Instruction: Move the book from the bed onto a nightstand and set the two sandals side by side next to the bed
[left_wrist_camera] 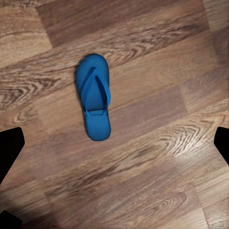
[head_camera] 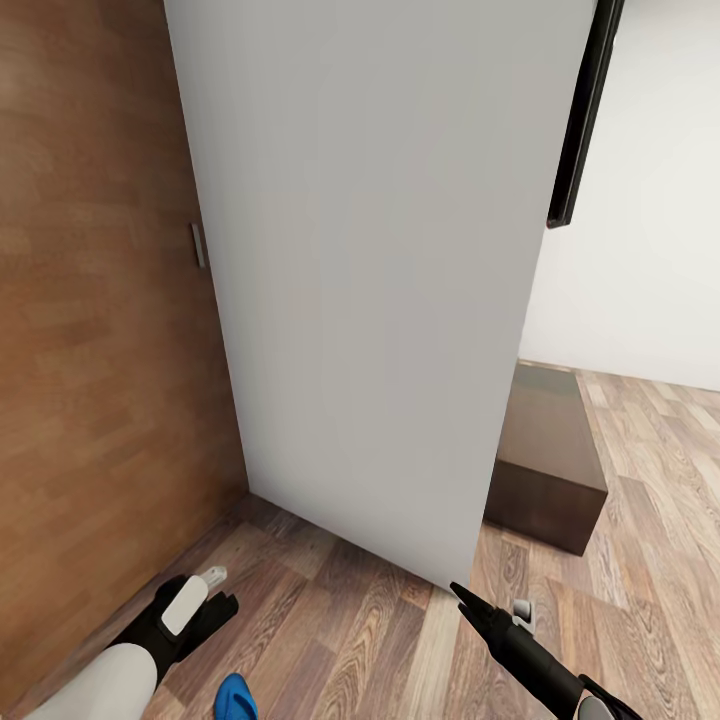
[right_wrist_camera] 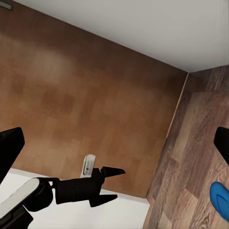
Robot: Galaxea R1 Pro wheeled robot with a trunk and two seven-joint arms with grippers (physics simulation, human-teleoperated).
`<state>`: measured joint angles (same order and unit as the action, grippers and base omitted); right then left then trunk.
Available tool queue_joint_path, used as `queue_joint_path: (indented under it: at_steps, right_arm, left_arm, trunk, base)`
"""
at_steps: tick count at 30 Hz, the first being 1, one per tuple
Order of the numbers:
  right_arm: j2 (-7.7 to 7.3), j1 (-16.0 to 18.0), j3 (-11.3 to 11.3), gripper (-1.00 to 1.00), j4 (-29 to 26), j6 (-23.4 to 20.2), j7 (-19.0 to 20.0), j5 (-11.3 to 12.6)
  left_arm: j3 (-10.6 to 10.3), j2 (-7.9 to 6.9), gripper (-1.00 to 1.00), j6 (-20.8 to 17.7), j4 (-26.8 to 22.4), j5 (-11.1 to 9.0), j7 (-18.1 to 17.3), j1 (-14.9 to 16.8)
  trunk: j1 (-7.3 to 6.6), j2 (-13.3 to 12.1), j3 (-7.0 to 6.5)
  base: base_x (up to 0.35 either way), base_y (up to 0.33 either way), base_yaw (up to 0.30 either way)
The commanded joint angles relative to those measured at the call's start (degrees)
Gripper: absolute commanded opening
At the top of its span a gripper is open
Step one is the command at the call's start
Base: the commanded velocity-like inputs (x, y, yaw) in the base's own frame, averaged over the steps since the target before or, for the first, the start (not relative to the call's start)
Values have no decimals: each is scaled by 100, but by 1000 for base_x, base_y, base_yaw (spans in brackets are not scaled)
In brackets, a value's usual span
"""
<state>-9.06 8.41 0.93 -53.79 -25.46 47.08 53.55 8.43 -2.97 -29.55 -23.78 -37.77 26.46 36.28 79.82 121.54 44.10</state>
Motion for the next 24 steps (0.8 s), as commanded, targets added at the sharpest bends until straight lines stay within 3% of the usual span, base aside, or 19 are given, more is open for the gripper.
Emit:
queue_joint_path:
  at_steps: [1,9,24]
  right_arm:
    - [0,3,3,100,0,-49,3,46]
    - [0,3,6,100,0,-51,3,49]
    - [-1,3,7,100,0,-47,3,46]
  left_arm:
    - [10,-1,100,-13,-12,-59,46,0]
    - [10,-29,100,-8,-12,-55,44,0]
    - [65,-250,100,-39,-27,-73,17,2]
  trunk:
    - [22,44,24]
    - [197,365,168]
    - [527,967,437]
  base:
    - [0,0,0]
    - [0,0,0]
    - [0,0,0]
